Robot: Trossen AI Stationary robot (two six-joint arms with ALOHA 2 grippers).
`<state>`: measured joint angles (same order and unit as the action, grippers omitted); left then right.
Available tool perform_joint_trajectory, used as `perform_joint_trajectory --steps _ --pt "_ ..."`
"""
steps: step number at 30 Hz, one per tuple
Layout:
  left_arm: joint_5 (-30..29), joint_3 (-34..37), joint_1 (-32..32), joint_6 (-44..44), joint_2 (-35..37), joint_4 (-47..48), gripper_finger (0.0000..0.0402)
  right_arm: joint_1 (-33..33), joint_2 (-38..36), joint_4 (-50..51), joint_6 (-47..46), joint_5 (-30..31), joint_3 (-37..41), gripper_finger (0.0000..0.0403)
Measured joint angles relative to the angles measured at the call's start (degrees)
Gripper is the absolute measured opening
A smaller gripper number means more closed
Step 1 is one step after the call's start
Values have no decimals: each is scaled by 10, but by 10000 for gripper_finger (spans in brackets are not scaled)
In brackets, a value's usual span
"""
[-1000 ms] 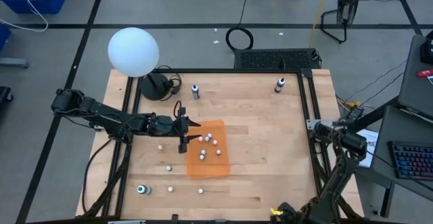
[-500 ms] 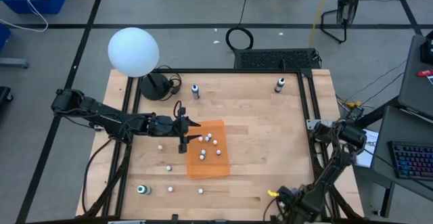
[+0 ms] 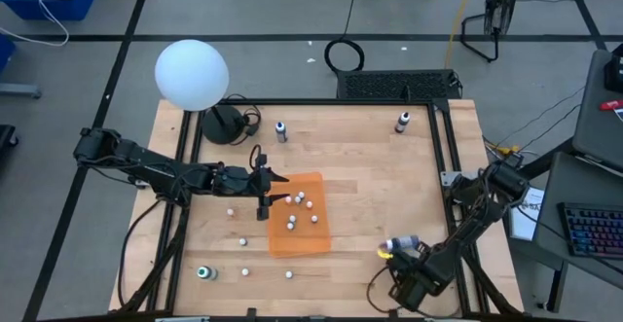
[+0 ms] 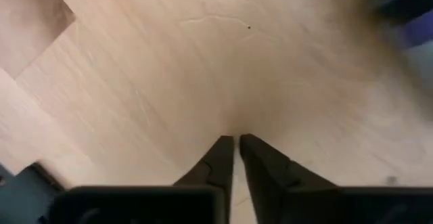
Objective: Pick & Place food coloring
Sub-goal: Put the large black food coloring bottle into the orange bin
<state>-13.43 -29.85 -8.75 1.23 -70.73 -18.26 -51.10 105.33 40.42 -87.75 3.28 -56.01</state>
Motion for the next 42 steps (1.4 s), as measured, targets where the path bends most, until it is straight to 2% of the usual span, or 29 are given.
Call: perform_joint_trajectory --steps 3,5,10,14,18,22,25,29,32,35,40,42 --pt "0 0 0 0 0 -4 198 22 -15 12 29 -26 3 78" --pt "0 0 0 0 0 -6 198 38 -34 8 62 -20 5 111" --pt "0 0 0 0 0 -14 198 96 -85 31 170 92 7 179" --pt "0 0 0 0 0 -15 198 167 -134 89 288 103 6 211" --pt "0 0 0 0 0 -15 198 238 -189 147 369 72 7 219" --pt "0 0 0 0 0 -15 198 288 -236 201 427 69 5 213" --pt "0 0 0 0 0 -16 198 326 -258 276 484 94 5 206" --pt "0 0 0 0 0 -16 198 385 -263 334 562 162 8 202" --pt "0 0 0 0 0 -16 198 450 -264 306 585 178 30 204" --pt "0 0 0 0 0 -16 198 535 -264 259 608 168 65 209" --pt "0 0 0 0 0 -17 198 670 -264 199 708 163 111 211" --pt "0 0 0 0 0 -17 198 721 -264 192 719 161 112 209"
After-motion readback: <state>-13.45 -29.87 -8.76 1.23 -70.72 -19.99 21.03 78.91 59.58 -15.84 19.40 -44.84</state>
